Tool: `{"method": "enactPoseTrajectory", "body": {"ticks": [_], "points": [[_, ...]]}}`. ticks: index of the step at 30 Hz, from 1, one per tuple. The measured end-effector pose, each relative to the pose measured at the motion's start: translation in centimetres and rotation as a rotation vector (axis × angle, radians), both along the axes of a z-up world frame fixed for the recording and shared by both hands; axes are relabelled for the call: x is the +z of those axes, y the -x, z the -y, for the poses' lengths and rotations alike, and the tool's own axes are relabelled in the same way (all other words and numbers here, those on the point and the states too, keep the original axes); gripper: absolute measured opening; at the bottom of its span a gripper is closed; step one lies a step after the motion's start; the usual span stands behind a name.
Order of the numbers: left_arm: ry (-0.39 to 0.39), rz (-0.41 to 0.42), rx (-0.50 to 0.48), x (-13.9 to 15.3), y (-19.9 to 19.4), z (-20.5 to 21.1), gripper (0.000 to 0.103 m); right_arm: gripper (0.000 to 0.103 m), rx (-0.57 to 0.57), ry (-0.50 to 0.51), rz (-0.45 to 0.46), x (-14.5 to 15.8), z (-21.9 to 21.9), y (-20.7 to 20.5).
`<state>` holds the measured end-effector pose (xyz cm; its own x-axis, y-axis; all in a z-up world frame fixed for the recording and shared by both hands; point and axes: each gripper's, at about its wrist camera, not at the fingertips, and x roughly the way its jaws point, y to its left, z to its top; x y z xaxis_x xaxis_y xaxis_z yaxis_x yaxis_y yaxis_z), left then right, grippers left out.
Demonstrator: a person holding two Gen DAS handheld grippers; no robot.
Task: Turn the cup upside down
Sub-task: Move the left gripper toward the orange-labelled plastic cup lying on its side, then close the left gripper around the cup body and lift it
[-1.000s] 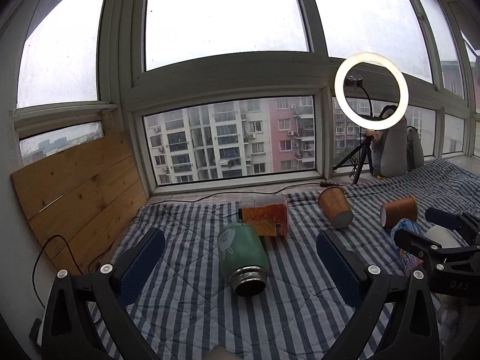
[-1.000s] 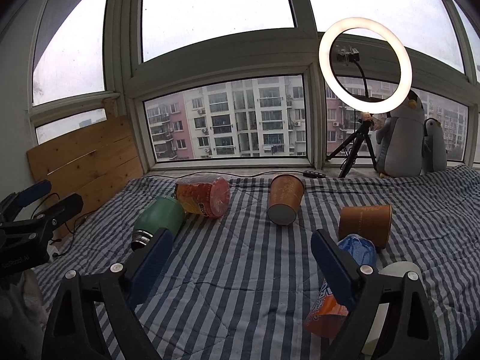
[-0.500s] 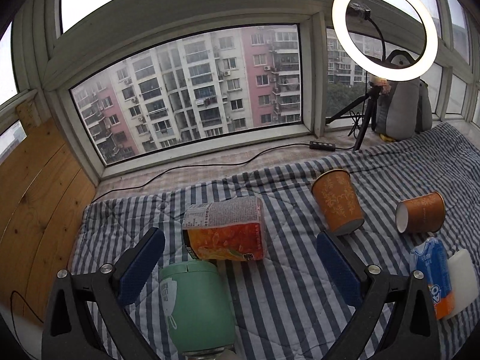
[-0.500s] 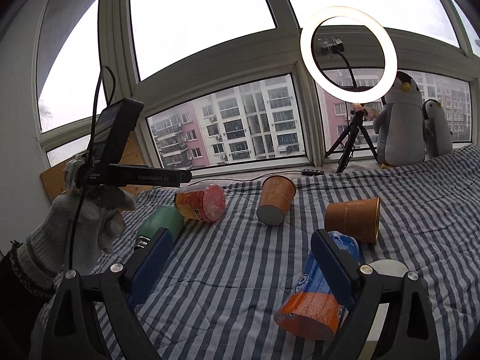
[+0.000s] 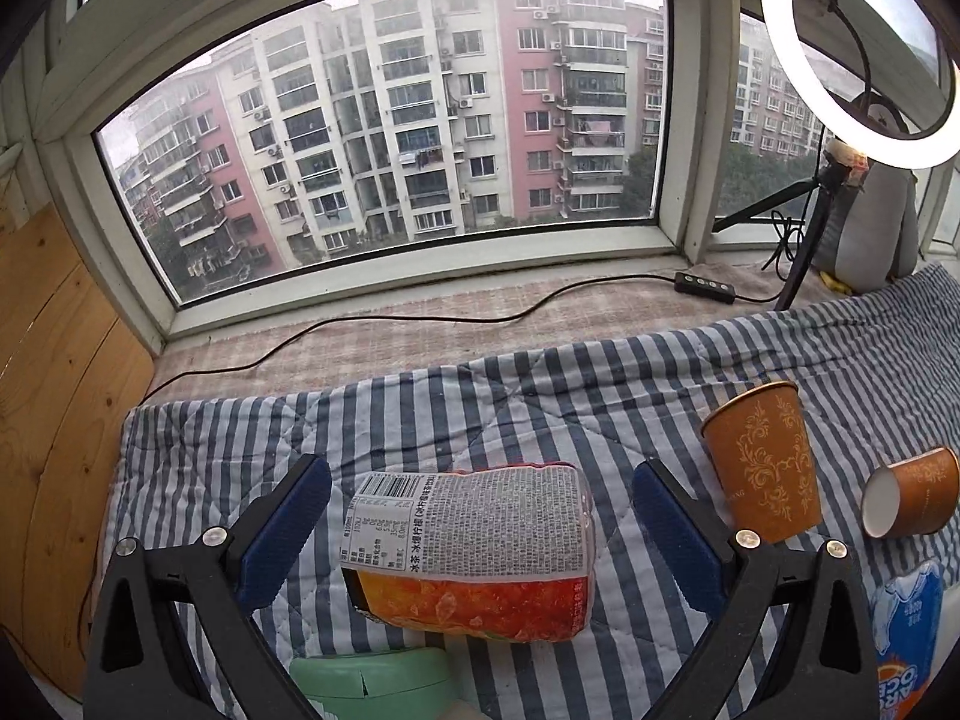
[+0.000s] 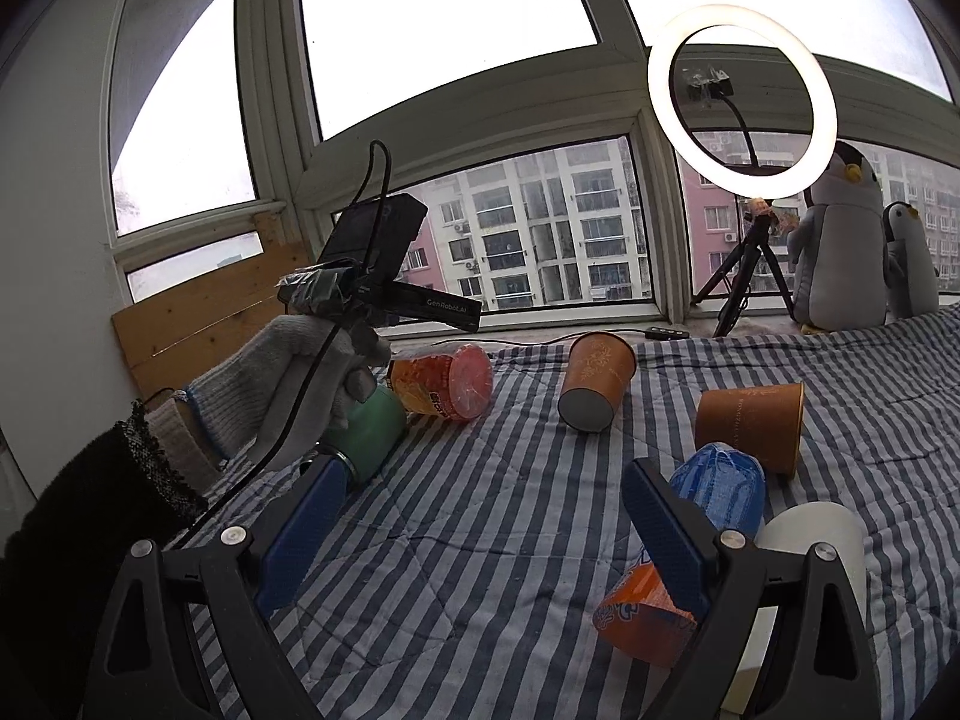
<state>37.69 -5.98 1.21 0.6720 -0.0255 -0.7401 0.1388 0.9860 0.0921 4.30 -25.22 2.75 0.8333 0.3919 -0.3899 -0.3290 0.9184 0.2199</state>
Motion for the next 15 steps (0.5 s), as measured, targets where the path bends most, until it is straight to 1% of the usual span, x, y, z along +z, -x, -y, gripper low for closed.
{"method": "enactPoseTrajectory", "body": {"ticks": [3,6,7,10,12,14,15], "points": [[-0.023,-0.053,-0.015,-1.1,-0.9,0.7,0.101,0.092,0.001,0.007,-0.002,0.0,0.0,-0.1],[-0.025,-0.115,-0.045,-2.1,-1.0,1.2,0.097,0.092,-0.024,0.009,-0.004,0.3,0.5,-0.5],[-0.036,-0.122,-0.063,-2.4,-0.8,1.6,0.096,0.092,-0.035,0.001,-0.007,0.4,0.8,-0.7],[-0.072,-0.123,-0.107,-2.8,0.0,2.5,0.095,0.092,-0.050,-0.033,-0.031,0.4,1.6,-1.3],[-0.094,-0.127,-0.118,-3.1,0.3,3.0,0.094,0.092,-0.048,-0.042,-0.071,0.4,1.6,-2.2],[-0.135,-0.118,-0.115,-3.4,0.4,3.3,0.092,0.092,-0.052,-0.049,-0.102,0.5,1.4,-3.2],[-0.169,-0.118,-0.114,-3.8,0.5,3.5,0.091,0.092,-0.052,-0.049,-0.108,0.6,1.3,-3.6]]}}
